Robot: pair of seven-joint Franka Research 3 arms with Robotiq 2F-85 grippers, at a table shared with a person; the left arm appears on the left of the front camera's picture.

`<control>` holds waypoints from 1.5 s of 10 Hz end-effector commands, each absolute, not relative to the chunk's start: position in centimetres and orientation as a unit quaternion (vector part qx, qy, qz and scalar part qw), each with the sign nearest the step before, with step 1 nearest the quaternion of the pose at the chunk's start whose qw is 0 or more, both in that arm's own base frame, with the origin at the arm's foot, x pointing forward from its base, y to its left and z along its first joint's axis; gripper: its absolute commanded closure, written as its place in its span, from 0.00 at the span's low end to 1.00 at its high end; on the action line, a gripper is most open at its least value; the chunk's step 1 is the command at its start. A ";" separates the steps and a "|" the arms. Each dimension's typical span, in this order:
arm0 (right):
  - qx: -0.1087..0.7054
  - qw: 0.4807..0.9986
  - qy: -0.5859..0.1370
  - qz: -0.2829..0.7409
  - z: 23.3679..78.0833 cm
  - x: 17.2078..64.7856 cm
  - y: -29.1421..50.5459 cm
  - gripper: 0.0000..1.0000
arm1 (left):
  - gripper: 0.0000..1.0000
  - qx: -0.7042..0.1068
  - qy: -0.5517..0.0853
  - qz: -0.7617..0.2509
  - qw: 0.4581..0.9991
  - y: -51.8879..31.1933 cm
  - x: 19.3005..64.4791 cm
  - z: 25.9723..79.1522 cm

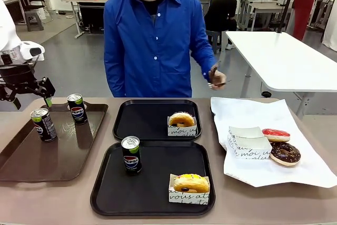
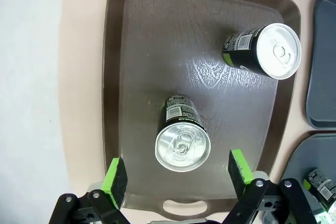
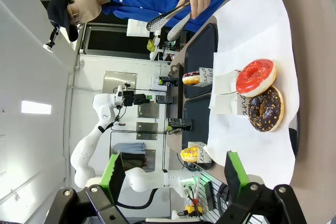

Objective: Set up donuts and drinks on trays.
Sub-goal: Pick up one Pepsi coke from the Handle tray and place it on the Flat Tray without a Pepsi coke.

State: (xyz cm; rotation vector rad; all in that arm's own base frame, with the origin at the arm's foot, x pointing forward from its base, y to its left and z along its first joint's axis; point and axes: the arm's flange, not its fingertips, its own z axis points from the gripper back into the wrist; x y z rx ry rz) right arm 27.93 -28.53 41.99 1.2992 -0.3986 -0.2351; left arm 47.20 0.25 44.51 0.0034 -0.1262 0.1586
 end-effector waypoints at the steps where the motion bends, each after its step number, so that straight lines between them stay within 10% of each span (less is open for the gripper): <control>1: 0.604 0.768 -0.184 -0.107 42.1 27.9 -28.5 0.00 | 0.00 0.002 -0.065 0.080 0.995 0.0 47.2 44.7; 15: 0.604 0.768 -0.184 -0.107 42.1 27.9 -28.5 0.00 | 0.00 0.011 -0.013 0.067 0.998 0.8 50.2 40.1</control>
